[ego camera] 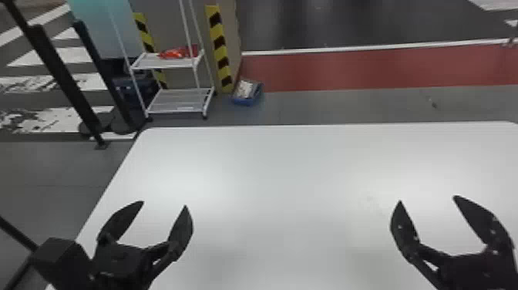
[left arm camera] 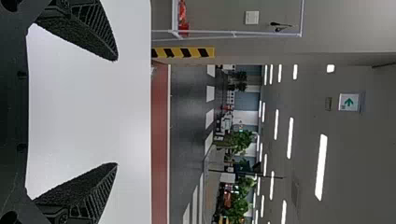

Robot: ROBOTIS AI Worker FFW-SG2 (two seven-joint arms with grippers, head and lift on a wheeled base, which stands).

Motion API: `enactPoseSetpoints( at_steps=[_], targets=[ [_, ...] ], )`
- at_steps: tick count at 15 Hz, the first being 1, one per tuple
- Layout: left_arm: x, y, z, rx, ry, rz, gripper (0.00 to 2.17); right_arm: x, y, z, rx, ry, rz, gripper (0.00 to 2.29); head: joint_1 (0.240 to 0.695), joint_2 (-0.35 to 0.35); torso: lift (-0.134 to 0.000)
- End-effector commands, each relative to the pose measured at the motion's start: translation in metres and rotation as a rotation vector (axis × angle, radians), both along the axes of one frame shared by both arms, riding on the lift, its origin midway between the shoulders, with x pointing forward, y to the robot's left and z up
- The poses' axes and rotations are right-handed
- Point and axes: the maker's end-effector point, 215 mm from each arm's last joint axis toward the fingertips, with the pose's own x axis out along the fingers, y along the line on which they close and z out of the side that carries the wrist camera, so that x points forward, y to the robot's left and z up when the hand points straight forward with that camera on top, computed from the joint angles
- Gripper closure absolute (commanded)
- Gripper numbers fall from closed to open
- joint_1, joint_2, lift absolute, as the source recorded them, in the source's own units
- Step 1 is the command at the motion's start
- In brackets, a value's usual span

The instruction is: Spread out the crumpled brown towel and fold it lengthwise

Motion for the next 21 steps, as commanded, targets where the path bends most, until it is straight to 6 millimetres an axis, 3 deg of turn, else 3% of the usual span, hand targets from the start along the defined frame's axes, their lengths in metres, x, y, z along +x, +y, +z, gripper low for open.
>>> enactPoseSetpoints(
  at_steps=[1,10,21],
  targets=[
    [-0.003,-0.001,0.003,0.002,-0.003,-0.002,0.07,-0.002,0.000,0.003,0.004,-0.003,-0.003,0.08,0.695,0.156,-0.128],
    [-0.010,-0.004,0.021,0.016,-0.024,-0.008,0.07,-0.007,0.006,0.014,0.012,-0.006,0.007,0.08,0.695,0.163,-0.128],
    [-0.012,-0.005,0.019,0.013,-0.023,-0.010,0.07,-0.011,0.005,0.012,0.011,0.008,0.006,0.08,0.695,0.160,-0.128]
  ],
)
